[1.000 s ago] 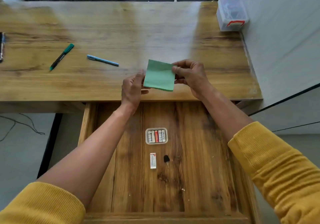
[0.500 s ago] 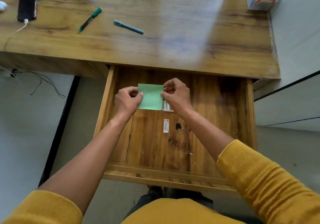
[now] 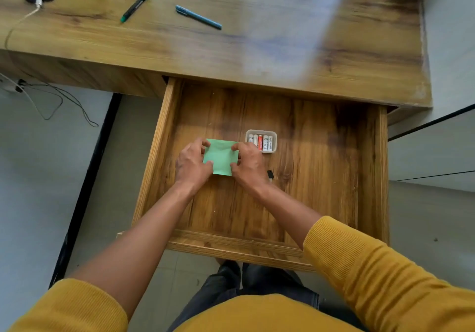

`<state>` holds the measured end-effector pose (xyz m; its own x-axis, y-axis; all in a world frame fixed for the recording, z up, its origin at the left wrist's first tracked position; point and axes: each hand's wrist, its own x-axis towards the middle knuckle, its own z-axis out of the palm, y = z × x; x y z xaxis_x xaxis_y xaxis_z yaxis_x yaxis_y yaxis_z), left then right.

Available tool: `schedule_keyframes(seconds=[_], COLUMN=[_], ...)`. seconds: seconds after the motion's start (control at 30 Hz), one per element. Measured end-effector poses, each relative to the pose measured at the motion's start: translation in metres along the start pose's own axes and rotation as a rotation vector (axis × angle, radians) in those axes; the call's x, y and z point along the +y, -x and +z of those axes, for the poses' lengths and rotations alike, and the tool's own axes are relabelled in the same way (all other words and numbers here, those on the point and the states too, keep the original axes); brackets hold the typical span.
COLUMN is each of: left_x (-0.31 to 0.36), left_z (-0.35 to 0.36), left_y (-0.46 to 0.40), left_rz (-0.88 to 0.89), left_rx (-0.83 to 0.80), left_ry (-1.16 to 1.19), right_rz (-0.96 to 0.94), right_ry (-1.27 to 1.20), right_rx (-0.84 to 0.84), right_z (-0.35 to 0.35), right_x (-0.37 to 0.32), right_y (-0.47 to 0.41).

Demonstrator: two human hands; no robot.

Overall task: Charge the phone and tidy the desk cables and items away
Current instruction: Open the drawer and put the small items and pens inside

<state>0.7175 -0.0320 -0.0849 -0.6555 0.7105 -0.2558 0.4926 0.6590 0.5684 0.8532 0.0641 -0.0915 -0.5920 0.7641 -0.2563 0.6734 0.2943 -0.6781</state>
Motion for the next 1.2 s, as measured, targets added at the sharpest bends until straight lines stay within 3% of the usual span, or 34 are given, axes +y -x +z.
schedule_keyframes(seconds=[0.13, 0.43, 0.63, 1.07, 1.2], left_x=[-0.005, -0.006, -0.009, -0.005, 0.001], left_z=[0.01, 0.018, 0.012, 0.007, 0.003], left_y=[-0.003, -0.013, -0.018, -0.013, -0.012], left_rz=[0.006, -0.011, 0.006, 0.006, -0.008], left_rx=[-0.049, 0.004, -0.042, -0.061, 0.042], left_ry=[-0.028, -0.15, -0.26, -0.28, -0.209], right_rz=[-0.044, -0.177, -0.252, -0.321, -0.318], right_ry=[0.125, 0.335, 0.456, 0.445, 0.318], right_rx=[-0.086, -0.096, -0.144, -0.128, -0.062], right_z=[0.004, 0.024, 0.023, 0.022, 0.022], right_x=[0.003, 0.0, 0.008, 0.004, 0.005], right_y=[0.0, -0.007, -0.005, -0.014, -0.018])
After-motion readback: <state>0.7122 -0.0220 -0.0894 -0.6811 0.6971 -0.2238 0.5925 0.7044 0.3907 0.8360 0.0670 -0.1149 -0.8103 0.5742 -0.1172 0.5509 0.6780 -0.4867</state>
